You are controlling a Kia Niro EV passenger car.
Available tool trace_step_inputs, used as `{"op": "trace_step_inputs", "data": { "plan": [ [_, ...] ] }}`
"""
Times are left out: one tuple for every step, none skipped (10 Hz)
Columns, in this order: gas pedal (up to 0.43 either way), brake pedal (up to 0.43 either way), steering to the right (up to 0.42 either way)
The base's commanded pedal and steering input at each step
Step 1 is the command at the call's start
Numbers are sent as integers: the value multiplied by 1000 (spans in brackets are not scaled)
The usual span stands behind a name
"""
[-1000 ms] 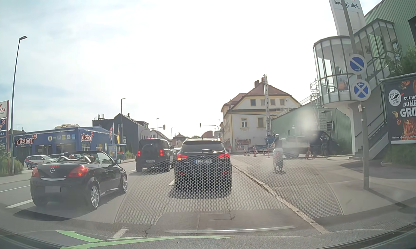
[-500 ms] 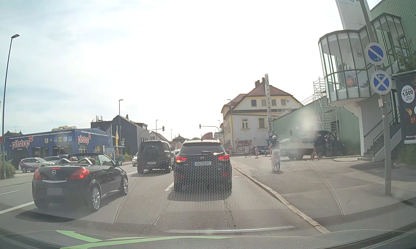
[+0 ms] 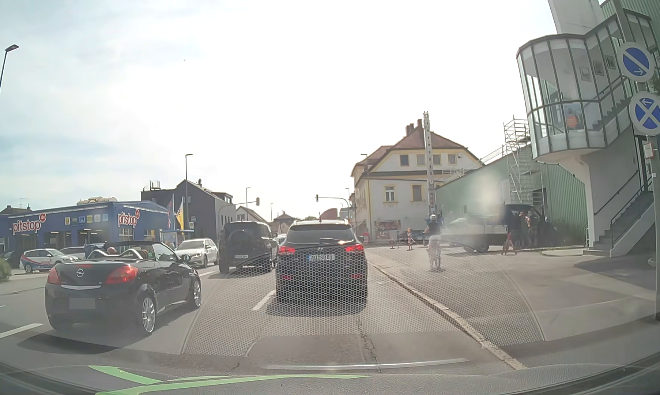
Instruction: Follow the waypoints while adhering to traffic rules and regulations
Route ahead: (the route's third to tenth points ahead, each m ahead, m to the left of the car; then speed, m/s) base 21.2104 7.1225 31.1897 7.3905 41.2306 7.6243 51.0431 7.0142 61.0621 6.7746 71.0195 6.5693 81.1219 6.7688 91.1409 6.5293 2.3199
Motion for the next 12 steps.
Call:
{"op": "trace_step_inputs", "data": {
  "plan": [
    [0,0,0],
    [0,0,0],
    [0,0,1],
    [0,0,1],
    [0,0,0],
    [0,0,1],
    [0,0,0],
    [0,0,0],
    [28,0,1],
    [47,0,1],
    [59,0,1],
    [67,0,1]
  ]
}}
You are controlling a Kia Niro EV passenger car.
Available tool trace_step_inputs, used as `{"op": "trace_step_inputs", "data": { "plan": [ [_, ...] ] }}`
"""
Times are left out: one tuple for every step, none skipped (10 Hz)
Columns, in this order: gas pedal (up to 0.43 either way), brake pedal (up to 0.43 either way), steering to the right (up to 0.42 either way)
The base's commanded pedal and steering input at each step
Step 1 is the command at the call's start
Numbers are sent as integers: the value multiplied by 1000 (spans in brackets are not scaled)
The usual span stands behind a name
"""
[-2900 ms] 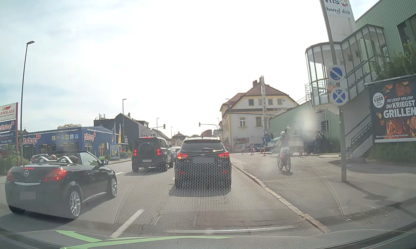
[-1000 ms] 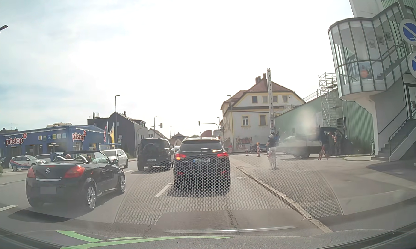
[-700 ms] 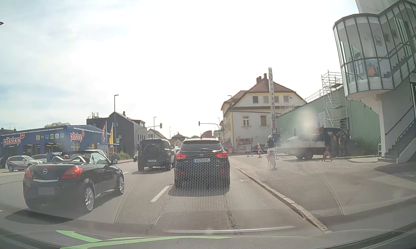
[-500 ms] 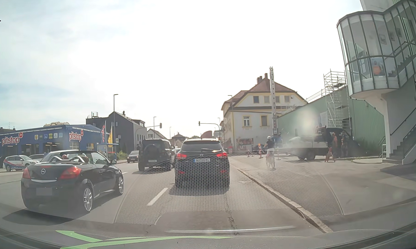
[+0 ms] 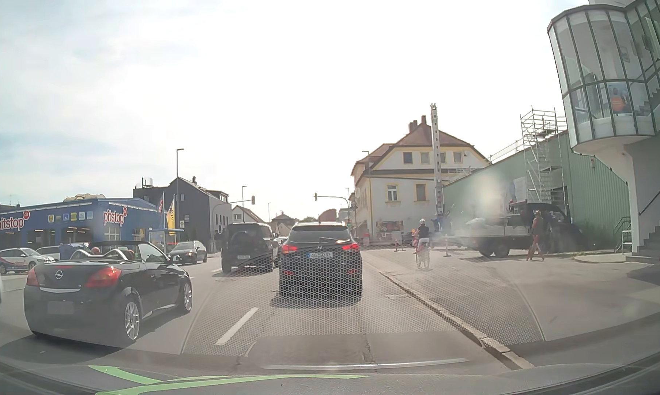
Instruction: Follow the waypoints while adhering to traffic rules and regulations
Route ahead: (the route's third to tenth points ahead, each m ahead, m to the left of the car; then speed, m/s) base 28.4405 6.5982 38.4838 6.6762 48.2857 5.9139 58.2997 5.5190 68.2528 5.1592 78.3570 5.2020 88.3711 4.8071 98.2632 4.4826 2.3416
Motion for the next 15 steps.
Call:
{"op": "trace_step_inputs", "data": {
  "plan": [
    [67,0,1],
    [67,0,1],
    [67,0,1],
    [79,0,1],
    [79,0,1],
    [79,0,1],
    [79,0,1],
    [87,0,1],
    [87,0,1],
    [87,0,1],
    [87,0,1],
    [87,0,1],
    [87,0,1],
    [87,0,1],
    [87,0,1]
  ]
}}
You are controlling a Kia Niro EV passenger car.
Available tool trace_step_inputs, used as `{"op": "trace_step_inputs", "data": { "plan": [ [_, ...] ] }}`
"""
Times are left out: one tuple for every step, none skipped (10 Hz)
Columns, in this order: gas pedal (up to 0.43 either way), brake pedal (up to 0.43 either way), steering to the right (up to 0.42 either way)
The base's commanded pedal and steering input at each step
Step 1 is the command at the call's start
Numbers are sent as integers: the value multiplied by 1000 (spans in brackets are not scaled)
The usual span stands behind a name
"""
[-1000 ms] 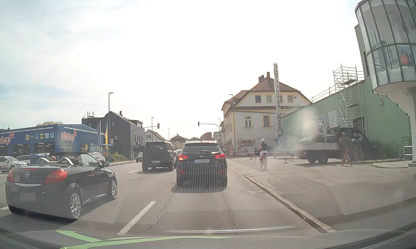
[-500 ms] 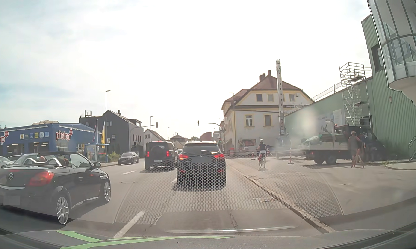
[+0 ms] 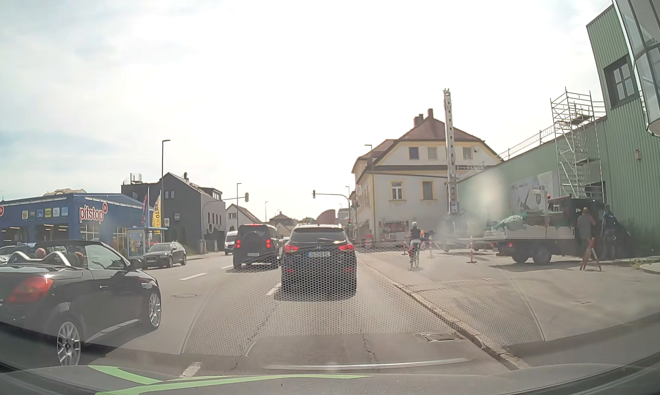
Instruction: Follow the waypoints while adhering to traffic rules and regulations
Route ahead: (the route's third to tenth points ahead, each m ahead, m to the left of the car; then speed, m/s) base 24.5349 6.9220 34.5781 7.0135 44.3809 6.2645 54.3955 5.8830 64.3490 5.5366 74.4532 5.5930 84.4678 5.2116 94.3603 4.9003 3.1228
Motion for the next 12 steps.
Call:
{"op": "trace_step_inputs", "data": {
  "plan": [
    [87,0,1],
    [87,0,1],
    [87,0,1],
    [87,0,1],
    [87,0,1],
    [87,0,1],
    [87,0,1],
    [87,0,1],
    [87,0,1],
    [87,0,1],
    [87,0,1],
    [87,0,1]
  ]
}}
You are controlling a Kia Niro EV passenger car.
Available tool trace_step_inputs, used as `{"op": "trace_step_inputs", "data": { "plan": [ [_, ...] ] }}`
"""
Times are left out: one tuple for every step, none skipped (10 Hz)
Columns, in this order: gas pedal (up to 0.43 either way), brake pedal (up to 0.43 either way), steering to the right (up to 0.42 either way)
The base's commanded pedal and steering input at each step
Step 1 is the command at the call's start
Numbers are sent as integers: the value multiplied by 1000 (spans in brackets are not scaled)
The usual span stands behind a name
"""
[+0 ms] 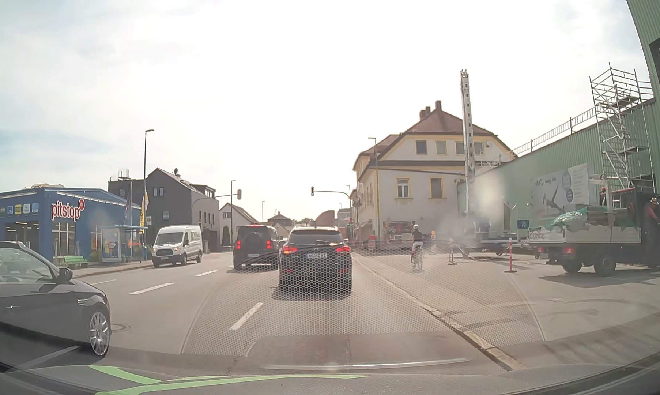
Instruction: Follow the waypoints while adhering to traffic rules and regulations
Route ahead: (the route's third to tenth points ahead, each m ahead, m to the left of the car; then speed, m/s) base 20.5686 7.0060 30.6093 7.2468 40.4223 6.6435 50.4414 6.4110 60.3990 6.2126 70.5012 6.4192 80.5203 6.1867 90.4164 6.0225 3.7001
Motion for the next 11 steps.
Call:
{"op": "trace_step_inputs", "data": {
  "plan": [
    [87,0,1],
    [87,0,1],
    [87,0,1],
    [87,0,0],
    [87,0,1],
    [87,0,1],
    [87,0,0],
    [87,0,1],
    [79,0,1],
    [59,0,1],
    [20,0,1]
  ]
}}
